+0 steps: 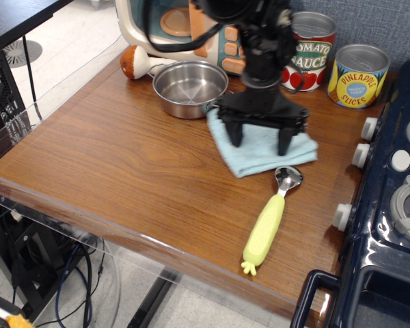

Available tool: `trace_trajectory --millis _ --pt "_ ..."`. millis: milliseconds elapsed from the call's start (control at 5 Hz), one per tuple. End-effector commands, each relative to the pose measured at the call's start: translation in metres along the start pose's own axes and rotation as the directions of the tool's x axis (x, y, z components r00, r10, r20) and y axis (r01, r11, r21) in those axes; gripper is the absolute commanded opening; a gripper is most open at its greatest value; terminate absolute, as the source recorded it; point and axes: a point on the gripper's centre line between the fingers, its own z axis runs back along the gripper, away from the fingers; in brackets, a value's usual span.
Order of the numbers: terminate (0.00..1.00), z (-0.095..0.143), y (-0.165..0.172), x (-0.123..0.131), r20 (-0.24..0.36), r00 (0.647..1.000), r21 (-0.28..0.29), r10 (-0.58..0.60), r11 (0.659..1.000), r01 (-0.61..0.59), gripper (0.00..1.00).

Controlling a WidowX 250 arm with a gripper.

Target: Move the blue rag to the edge of the table next to the ice cream scoop.

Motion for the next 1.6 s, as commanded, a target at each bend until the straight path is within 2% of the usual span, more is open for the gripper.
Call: trace_trajectory --millis 0,200,400,800,1000,1400 --pt "0.0 0.008 0.053 -0.021 0.009 0.989 0.052 0.147 0.988 -0.147 1.0" --pt "0.0 0.01 0.063 -0.042 -0.003 0.986 0.065 0.169 0.983 -0.169 1.0" --pt "0.0 0.02 0.057 -0.068 -0.005 0.989 0.055 0.15 0.987 -0.149 1.0" --pt "0.0 0.034 0.035 -0.127 -0.018 0.999 0.048 0.031 0.998 -0.03 1.0" --pt "0.0 0.038 0.034 -0.132 -0.01 1.0 0.048 0.022 0.999 -0.021 1.0" --pt "0.0 0.047 0.042 -0.113 0.023 0.997 0.027 0.077 0.997 -0.078 1.0"
